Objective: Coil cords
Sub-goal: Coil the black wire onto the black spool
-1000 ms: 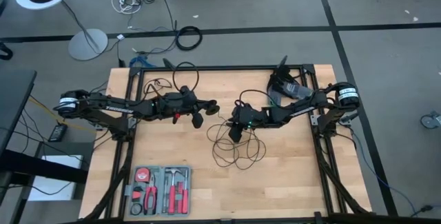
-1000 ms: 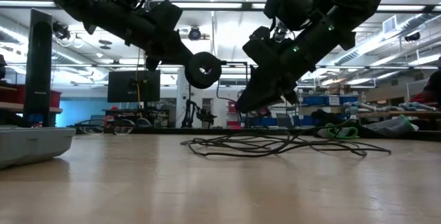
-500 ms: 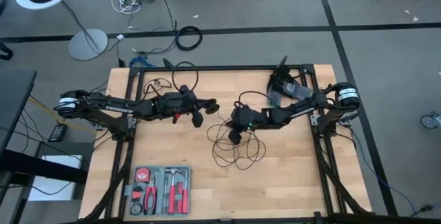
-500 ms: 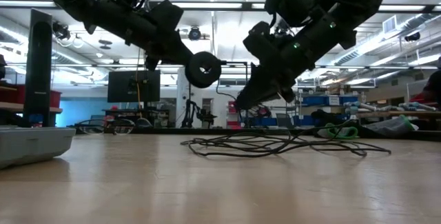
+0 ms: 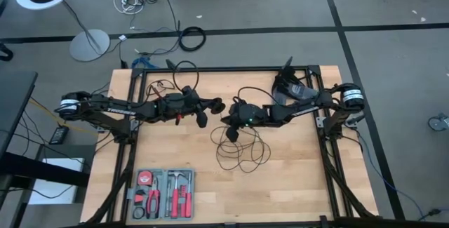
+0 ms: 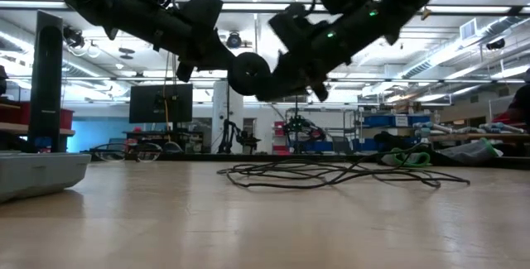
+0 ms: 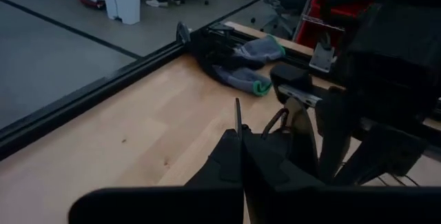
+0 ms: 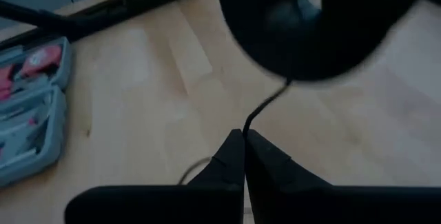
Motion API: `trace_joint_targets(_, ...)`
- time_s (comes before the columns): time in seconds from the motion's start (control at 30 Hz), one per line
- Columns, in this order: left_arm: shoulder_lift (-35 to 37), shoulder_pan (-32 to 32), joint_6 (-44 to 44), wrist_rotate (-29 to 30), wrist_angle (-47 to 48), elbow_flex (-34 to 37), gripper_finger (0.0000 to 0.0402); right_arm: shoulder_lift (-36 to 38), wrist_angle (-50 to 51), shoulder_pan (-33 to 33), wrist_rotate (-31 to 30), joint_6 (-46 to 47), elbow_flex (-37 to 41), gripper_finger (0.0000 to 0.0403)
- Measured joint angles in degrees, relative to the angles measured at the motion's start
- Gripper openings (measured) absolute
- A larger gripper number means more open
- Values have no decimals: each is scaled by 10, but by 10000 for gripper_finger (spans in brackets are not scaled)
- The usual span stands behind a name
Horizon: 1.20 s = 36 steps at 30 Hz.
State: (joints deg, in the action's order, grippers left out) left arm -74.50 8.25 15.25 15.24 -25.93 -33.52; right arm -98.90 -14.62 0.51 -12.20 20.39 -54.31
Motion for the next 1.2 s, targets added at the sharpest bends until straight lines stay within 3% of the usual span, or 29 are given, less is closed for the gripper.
trace_joint_targets(0.27, 0, 0, 0, 13, 16, 0, 0, -84, 72, 2, 37, -52, -106, 0)
trace_joint_targets(0.5, 0, 0, 0, 21, 49, 0, 0, -70, 83, 7, 37, -119, -163, 0)
trace_joint_targets(0.87, 0, 0, 0, 27, 73, 0, 0, -18, 170, 30, -35, -145, -172, 0)
trace_joint_targets(1.2, 0, 0, 0, 13, 69, 0, 0, -13, 279, 34, -79, -87, -172, 0)
